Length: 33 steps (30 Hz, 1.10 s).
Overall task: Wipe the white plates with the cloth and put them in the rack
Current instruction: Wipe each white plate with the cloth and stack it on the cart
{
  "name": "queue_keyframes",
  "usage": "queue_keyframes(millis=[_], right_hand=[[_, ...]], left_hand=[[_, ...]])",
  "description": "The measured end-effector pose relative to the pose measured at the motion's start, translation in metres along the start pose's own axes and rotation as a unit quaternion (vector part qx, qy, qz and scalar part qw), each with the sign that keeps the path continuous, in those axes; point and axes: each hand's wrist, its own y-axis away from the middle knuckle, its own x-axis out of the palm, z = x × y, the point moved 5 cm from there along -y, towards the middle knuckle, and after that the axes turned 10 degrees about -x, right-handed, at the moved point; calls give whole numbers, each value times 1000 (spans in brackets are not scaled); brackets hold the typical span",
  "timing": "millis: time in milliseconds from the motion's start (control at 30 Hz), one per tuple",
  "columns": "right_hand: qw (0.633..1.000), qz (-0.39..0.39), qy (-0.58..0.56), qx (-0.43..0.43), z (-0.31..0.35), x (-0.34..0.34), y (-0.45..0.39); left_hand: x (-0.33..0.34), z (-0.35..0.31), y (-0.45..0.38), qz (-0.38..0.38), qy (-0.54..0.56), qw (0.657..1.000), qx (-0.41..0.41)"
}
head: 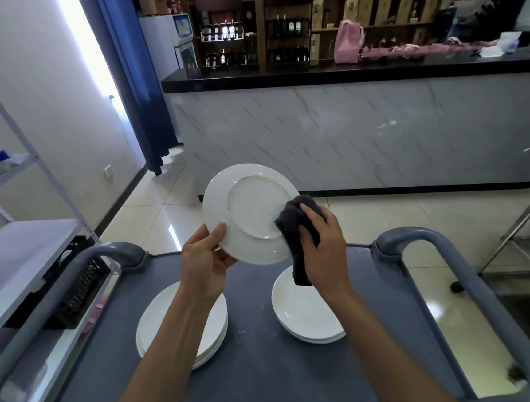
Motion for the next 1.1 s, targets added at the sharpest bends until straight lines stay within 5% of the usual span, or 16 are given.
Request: queue_keyframes(millis=[300, 633, 1100], right_hand=[[999, -34, -5, 30, -8, -17, -32], [998, 1, 29, -47, 22, 9, -47], [999, -11, -41, -4, 21, 10, -19]], left_hand=[[12, 1, -7, 68, -70, 995, -6], [31, 2, -9, 95, -143, 985, 32], [31, 16, -9, 54, -158, 984, 68]])
